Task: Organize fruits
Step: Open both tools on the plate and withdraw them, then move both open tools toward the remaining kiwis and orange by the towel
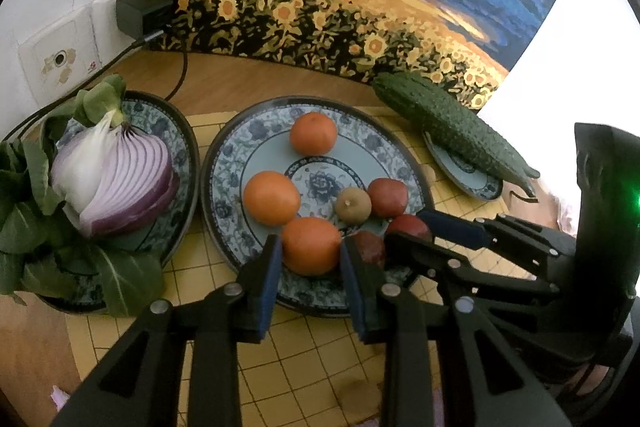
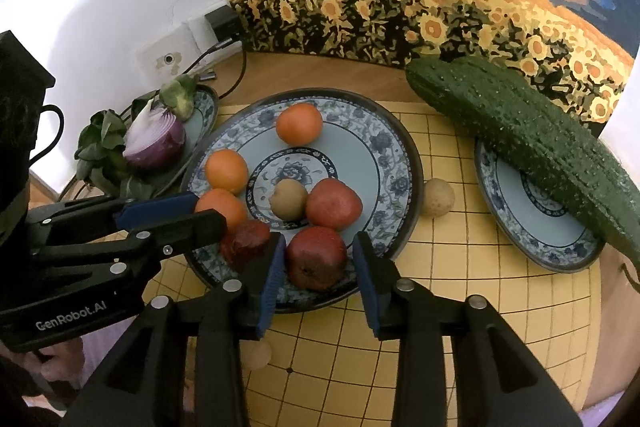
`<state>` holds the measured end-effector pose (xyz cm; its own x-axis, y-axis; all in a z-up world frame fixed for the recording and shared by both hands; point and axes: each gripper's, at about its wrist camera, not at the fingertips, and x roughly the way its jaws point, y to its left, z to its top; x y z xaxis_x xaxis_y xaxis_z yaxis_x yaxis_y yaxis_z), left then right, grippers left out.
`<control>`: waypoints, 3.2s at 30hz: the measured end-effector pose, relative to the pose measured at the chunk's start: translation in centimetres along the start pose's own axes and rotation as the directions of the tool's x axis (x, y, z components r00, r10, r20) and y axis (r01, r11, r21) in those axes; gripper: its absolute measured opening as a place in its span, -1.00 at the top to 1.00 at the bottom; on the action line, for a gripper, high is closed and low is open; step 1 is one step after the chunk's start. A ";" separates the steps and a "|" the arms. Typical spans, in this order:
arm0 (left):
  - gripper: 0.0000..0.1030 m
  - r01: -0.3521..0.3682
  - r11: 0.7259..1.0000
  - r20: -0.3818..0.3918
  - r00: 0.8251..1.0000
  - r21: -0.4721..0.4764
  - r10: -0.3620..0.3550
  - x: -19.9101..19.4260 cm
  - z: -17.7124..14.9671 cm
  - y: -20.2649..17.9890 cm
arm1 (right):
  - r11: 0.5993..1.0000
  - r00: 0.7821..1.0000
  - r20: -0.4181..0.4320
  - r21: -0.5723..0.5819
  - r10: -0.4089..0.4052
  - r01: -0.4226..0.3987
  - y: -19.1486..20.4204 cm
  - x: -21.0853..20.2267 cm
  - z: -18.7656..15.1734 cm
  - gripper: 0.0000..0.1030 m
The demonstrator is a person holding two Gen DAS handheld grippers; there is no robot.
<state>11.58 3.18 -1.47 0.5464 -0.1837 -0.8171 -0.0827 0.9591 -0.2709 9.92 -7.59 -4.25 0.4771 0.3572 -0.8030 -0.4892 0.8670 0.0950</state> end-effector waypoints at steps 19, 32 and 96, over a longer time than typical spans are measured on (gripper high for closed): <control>-0.12 -0.023 1.000 0.037 0.999 0.004 0.023 -1.4 -0.1 -0.1 | 0.999 1.000 0.020 0.038 -0.003 0.003 -0.5 -1.3 -0.1 -0.09; -0.50 -0.044 0.999 0.057 0.997 0.027 0.043 -3.0 -0.8 -1.0 | 0.998 0.999 0.044 0.067 -0.015 0.012 -0.8 -3.1 -0.9 -0.32; -0.04 -0.019 0.998 -0.033 0.999 0.054 0.021 1.6 -6.3 -3.9 | 0.958 1.000 0.013 0.288 -0.018 0.013 -5.2 -7.3 -11.0 -0.33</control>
<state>7.53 -2.24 -4.91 0.5167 -0.1705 -0.8390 -0.0477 0.9727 -0.2271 0.90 -18.54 -5.34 0.4950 0.3460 -0.7970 -0.2518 0.9350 0.2496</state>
